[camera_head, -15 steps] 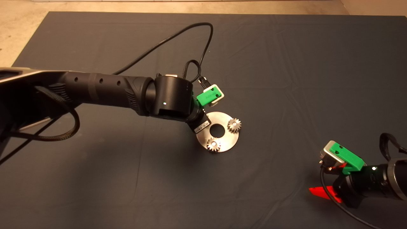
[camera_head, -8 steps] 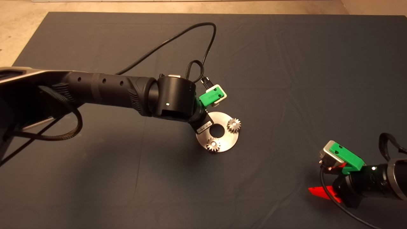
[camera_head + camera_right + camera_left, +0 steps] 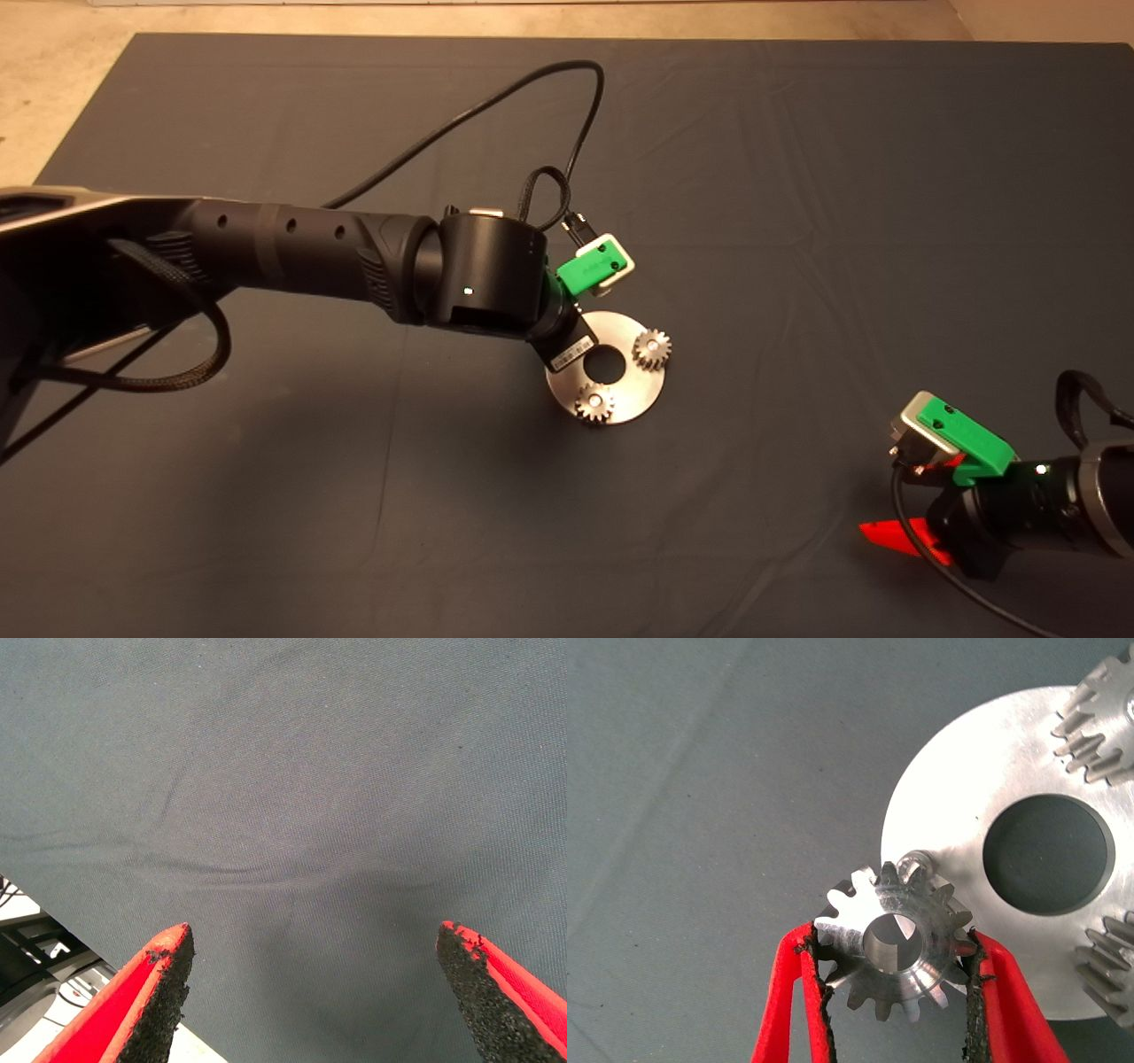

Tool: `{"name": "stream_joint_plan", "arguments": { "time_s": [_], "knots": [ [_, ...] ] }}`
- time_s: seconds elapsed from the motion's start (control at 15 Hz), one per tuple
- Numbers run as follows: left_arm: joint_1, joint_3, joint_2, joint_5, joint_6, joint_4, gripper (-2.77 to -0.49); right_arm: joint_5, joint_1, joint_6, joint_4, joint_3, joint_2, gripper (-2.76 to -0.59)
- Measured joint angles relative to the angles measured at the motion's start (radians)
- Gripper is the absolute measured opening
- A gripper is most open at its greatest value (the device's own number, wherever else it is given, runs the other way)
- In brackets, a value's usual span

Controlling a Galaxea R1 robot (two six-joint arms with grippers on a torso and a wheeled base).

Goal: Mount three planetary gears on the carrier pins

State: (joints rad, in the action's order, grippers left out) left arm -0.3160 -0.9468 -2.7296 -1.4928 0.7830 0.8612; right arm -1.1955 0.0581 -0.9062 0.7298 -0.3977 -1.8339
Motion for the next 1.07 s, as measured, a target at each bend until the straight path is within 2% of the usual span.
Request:
{"name": "stream_joint_plan", "arguments": {
  "time_s": [0.13, 0.53, 1.07],
  "knots": [
    [0.000, -0.005, -0.003, 0.004, 0.005, 0.006, -2.71, 0.000, 0.000, 0.000, 0.000, 0.000, 0.000, -1.33],
    [0.000, -0.031, -0.003, 0.053, 0.006, 0.012, -2.71, 0.000, 0.000, 0.000, 0.000, 0.000, 0.000, -1.33],
    [0.003, -0.033, -0.004, 0.055, 0.006, 0.013, -2.71, 0.000, 0.000, 0.000, 0.000, 0.000, 0.000, -1.33]
  ]
}}
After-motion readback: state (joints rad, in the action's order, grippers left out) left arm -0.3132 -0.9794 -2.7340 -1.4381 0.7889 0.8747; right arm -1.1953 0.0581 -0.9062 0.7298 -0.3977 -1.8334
